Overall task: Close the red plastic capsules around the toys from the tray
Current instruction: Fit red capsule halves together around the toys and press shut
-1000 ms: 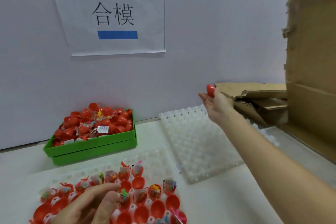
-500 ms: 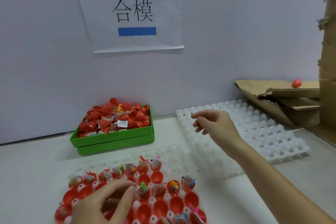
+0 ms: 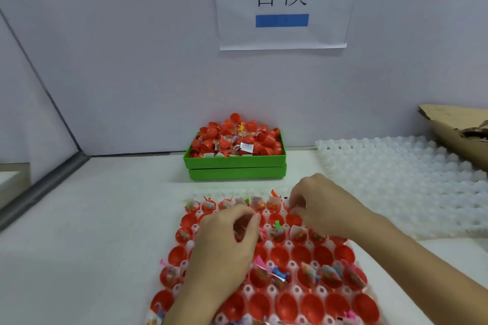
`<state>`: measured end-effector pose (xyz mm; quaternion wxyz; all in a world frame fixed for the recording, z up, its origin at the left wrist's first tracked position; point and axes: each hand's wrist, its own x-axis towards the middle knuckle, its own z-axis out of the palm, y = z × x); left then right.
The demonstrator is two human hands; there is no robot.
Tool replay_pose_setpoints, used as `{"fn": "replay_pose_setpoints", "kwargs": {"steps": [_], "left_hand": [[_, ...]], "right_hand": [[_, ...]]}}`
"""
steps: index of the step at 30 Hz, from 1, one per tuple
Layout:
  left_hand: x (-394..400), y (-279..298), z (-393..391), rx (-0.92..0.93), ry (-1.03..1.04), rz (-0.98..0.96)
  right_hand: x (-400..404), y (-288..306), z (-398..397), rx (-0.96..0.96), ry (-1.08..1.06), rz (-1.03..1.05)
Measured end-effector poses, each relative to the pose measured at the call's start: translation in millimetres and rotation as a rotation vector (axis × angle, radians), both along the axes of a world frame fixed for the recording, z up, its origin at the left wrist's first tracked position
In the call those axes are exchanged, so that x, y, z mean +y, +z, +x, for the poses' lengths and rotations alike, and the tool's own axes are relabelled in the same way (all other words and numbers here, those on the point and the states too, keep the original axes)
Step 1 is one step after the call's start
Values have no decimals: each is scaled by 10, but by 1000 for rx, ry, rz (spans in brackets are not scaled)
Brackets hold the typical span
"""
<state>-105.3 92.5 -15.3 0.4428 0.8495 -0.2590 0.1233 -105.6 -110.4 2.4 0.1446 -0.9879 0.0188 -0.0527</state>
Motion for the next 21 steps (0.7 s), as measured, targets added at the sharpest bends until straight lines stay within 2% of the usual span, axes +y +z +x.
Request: {"fn": "replay_pose_setpoints", "kwargs": {"steps": [3, 7, 10, 13, 15, 18, 21], "left_hand": [[10, 3, 5, 5, -9, -19], [25, 4, 11, 40, -6, -41], [23, 20, 8, 43, 0, -43], [10, 20, 3, 63, -14, -67], [7, 11, 0, 174, -74, -145], [26, -19, 20, 448, -252, -225], [30, -33, 34, 524, -349, -266]], "right_hand": [[76, 27, 33, 47, 11, -139], [83, 80, 30, 16, 8, -194], [-18, 165, -29, -58, 10, -107], [-90, 243, -158, -159, 116, 36], [-52, 262, -282, -239, 224, 91], [103, 215, -460, -319, 376, 124], [181, 103, -541, -370, 420, 161]]}}
